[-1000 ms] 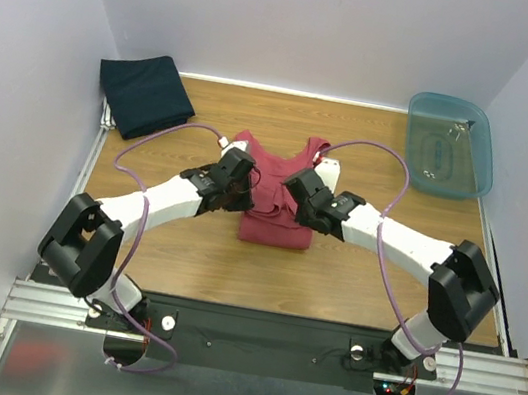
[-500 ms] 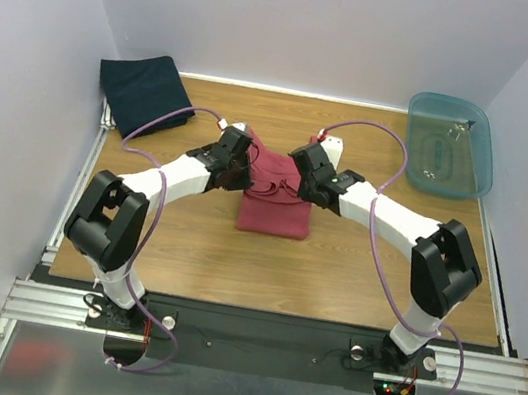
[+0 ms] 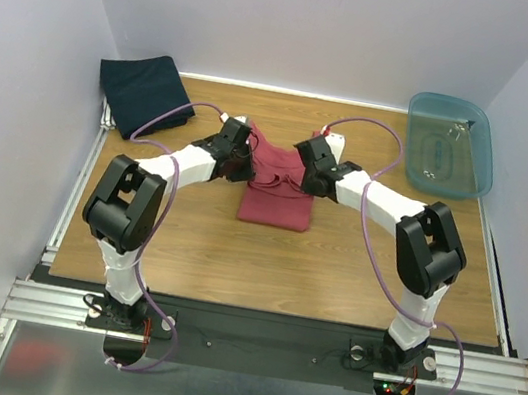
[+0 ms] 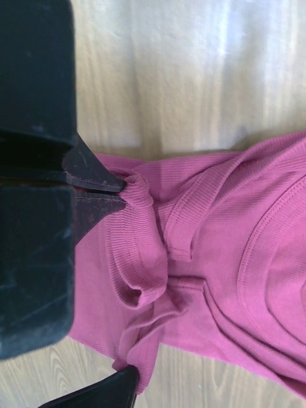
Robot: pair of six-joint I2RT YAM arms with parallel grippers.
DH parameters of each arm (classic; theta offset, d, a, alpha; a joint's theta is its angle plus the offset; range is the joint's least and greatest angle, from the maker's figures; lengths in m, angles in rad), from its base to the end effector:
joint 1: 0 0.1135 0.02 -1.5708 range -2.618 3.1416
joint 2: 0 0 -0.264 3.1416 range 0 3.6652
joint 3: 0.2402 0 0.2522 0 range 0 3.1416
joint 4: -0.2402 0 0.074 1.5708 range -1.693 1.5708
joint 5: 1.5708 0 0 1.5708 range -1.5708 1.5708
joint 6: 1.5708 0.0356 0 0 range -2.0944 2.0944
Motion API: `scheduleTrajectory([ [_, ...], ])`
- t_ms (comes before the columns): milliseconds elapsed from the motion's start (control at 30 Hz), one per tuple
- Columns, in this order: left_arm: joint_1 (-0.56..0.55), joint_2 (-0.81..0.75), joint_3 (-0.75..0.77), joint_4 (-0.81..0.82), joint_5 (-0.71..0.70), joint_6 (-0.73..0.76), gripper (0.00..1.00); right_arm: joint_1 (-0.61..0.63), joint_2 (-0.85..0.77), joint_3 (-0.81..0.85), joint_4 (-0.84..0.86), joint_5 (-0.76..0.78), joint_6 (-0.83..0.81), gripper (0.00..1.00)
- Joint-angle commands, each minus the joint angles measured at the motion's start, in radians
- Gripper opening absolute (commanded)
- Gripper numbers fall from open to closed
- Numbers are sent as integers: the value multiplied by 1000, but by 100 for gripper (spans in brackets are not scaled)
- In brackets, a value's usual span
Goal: Fold and stack the tank tops
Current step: Fold the tank top
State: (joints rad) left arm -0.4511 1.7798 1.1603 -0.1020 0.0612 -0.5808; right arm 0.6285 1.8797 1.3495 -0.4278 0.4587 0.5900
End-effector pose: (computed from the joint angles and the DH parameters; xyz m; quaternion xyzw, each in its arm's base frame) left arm 0.3512 -0.1725 0.2060 -0.0464 0.9097 -0.2274 0.3444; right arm 0.3351 0.2241 0.2062 0.0507 0.9296 -0.0097 0.3649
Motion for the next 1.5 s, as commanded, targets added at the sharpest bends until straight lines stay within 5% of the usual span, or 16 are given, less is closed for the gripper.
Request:
scheduleTrajectory([
  [0, 20, 10, 67, 64, 46, 9, 0, -19, 22, 82, 64, 5, -24, 3],
  [167, 32, 4, 93, 96, 69, -8, 43, -50, 33, 114, 64, -5, -25, 53],
  [200, 35, -12, 98, 97, 65, -10, 46, -53, 30, 129, 63, -3, -32, 65],
  [300, 55, -36, 114, 96, 61, -13, 51, -61, 21, 148, 63, 5, -51, 77],
  [400, 63, -68, 118, 78, 54, -11, 51, -61, -17, 137, 63, -15, -58, 77],
  [500, 63, -91, 78, 65, 69, -20, 40, -53, -59, 86, 66, -89, -55, 54],
  [533, 58, -100, 59, 64, 75, -25, 34, -50, -70, 70, 66, -95, -55, 46],
  [600, 43, -120, 3, 62, 94, -34, 7, -30, -94, 16, 66, -110, -45, 33],
  [667, 22, -131, -57, 64, 97, -37, 0, -13, -112, -35, 67, -112, -33, 33],
  [967, -54, -88, -120, 97, 117, -62, 0, -6, -71, -79, 92, -135, -28, 31],
  [1467, -38, 116, 133, 78, 94, -34, 2, -7, 78, 92, 89, -71, -84, 33],
])
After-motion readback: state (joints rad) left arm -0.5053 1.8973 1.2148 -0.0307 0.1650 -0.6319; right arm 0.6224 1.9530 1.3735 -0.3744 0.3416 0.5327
